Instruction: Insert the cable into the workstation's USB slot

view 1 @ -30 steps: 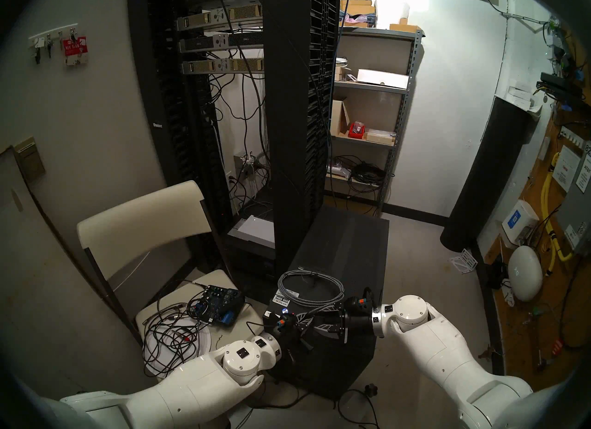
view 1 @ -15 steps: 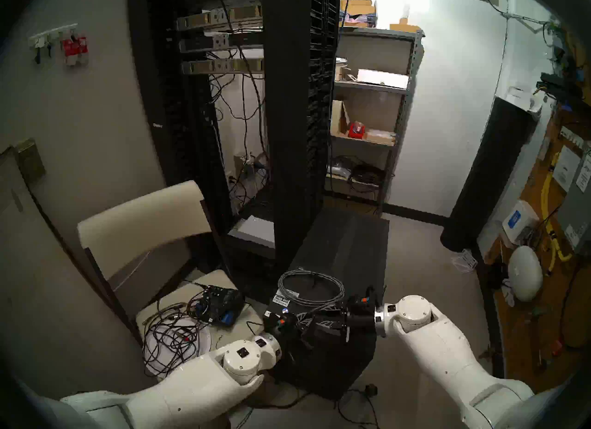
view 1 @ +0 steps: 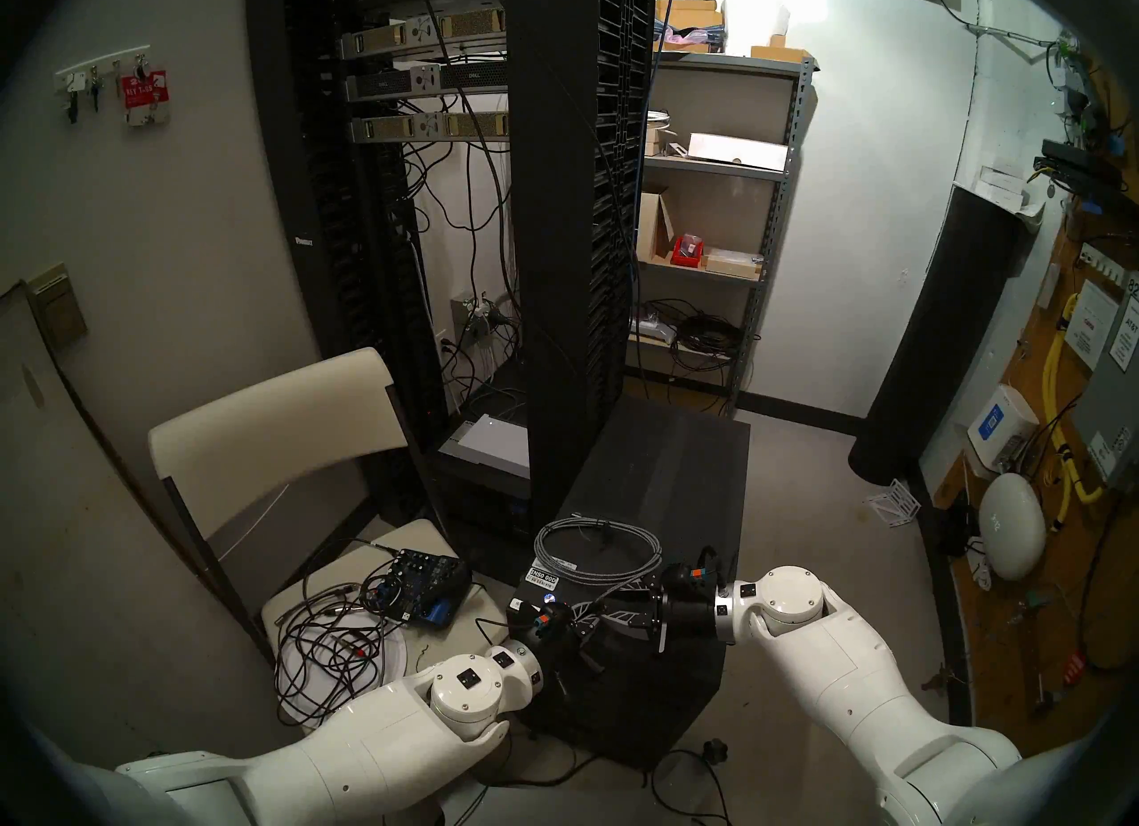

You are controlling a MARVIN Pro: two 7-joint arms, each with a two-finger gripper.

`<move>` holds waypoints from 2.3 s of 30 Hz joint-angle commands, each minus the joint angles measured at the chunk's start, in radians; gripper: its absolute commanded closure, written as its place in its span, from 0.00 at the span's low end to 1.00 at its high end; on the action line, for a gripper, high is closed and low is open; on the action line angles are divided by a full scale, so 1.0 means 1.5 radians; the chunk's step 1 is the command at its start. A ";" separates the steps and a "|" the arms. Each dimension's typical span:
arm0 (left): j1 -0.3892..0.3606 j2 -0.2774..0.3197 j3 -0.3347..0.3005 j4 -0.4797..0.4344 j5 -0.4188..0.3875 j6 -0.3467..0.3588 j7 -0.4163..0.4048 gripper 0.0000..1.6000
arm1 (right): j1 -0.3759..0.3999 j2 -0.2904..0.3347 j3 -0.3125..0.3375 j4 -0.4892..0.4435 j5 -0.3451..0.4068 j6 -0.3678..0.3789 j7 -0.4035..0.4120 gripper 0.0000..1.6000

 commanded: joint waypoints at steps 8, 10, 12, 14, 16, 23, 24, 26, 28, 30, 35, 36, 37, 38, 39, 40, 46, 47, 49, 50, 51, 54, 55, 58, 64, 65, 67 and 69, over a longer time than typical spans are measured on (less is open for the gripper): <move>-0.004 0.001 -0.005 0.003 0.001 0.005 0.011 1.00 | 0.027 -0.023 -0.005 0.009 -0.002 -0.002 0.009 0.51; -0.003 0.001 -0.005 0.003 0.001 0.004 0.011 1.00 | 0.031 -0.025 -0.007 0.015 -0.004 -0.002 0.010 0.51; -0.003 0.001 -0.005 0.004 0.000 0.004 0.011 1.00 | 0.037 -0.030 -0.011 0.028 -0.007 -0.005 0.010 0.51; -0.003 0.002 -0.005 0.004 0.000 0.003 0.011 1.00 | 0.041 -0.032 -0.014 0.036 -0.009 -0.006 0.012 0.52; -0.003 0.002 -0.005 0.004 0.000 0.003 0.011 1.00 | 0.043 -0.034 -0.015 0.042 -0.009 -0.009 0.011 0.52; -0.003 0.003 -0.006 0.003 -0.002 0.002 0.011 1.00 | 0.041 -0.032 -0.013 0.040 -0.007 -0.011 0.007 0.67; -0.003 0.003 -0.006 0.003 -0.002 0.002 0.011 1.00 | 0.040 -0.031 -0.012 0.038 -0.006 -0.011 0.007 0.58; -0.003 0.003 -0.006 0.004 -0.002 0.002 0.011 1.00 | 0.037 -0.030 -0.011 0.034 -0.006 -0.013 0.004 0.55; -0.003 0.003 -0.006 0.004 -0.003 0.003 0.010 1.00 | 0.037 -0.029 -0.011 0.033 -0.006 -0.015 0.006 0.54; -0.003 0.003 -0.006 0.004 -0.002 0.003 0.010 1.00 | 0.037 -0.029 -0.011 0.033 -0.005 -0.016 0.006 0.55; -0.003 0.004 -0.005 0.003 -0.002 0.003 0.010 1.00 | 0.039 -0.029 -0.013 0.029 -0.011 -0.003 0.003 0.73; -0.003 0.004 -0.005 0.003 -0.002 0.003 0.010 1.00 | 0.040 -0.028 -0.015 0.031 -0.013 -0.001 0.004 0.82; -0.003 0.005 -0.005 0.002 -0.002 0.003 0.010 1.00 | 0.040 -0.029 -0.015 0.034 -0.012 -0.003 0.004 1.00; -0.003 0.005 -0.005 0.002 -0.001 0.003 0.010 1.00 | 0.040 -0.028 -0.016 0.034 -0.014 0.000 0.003 1.00; -0.003 0.006 -0.005 0.001 -0.001 0.004 0.010 1.00 | 0.040 -0.028 -0.016 0.035 -0.014 -0.001 0.003 1.00; -0.003 0.006 -0.005 0.000 -0.001 0.005 0.010 1.00 | 0.040 -0.027 -0.016 0.033 -0.015 0.002 0.003 1.00; -0.002 0.008 -0.003 -0.003 0.005 0.006 0.015 1.00 | 0.038 -0.025 -0.018 0.029 -0.018 0.007 0.004 1.00; -0.002 0.008 -0.003 -0.003 0.006 0.006 0.016 1.00 | 0.038 -0.024 -0.018 0.029 -0.018 0.007 0.004 1.00; -0.002 0.009 -0.003 -0.005 0.007 0.007 0.019 1.00 | 0.038 -0.024 -0.018 0.029 -0.018 0.007 0.004 1.00; -0.001 0.009 -0.004 -0.006 0.009 0.006 0.021 1.00 | 0.038 -0.024 -0.018 0.029 -0.018 0.006 0.004 1.00; 0.000 0.009 -0.004 -0.007 0.009 0.007 0.022 0.98 | 0.037 -0.023 -0.018 0.029 -0.018 0.006 0.004 1.00; 0.001 0.009 -0.005 -0.009 0.010 0.005 0.025 0.87 | 0.038 -0.023 -0.018 0.028 -0.017 0.006 0.005 1.00; 0.002 0.008 -0.006 -0.010 0.011 0.004 0.028 0.77 | 0.038 -0.023 -0.018 0.028 -0.017 0.006 0.006 1.00; 0.002 0.008 -0.008 -0.014 0.011 0.005 0.029 0.55 | 0.037 -0.023 -0.018 0.028 -0.017 0.006 0.006 1.00; 0.001 0.012 -0.008 -0.021 0.016 0.006 0.035 0.09 | 0.035 -0.021 -0.016 0.024 -0.015 0.008 0.006 1.00; 0.001 0.014 -0.008 -0.024 0.015 0.007 0.034 0.01 | 0.035 -0.021 -0.016 0.023 -0.015 0.008 0.006 1.00; 0.001 0.024 -0.009 -0.034 0.013 0.011 0.028 0.00 | 0.035 -0.021 -0.016 0.024 -0.015 0.008 0.007 1.00; 0.002 0.037 -0.011 -0.046 0.008 0.017 0.018 0.00 | 0.036 -0.021 -0.016 0.025 -0.015 0.007 0.007 1.00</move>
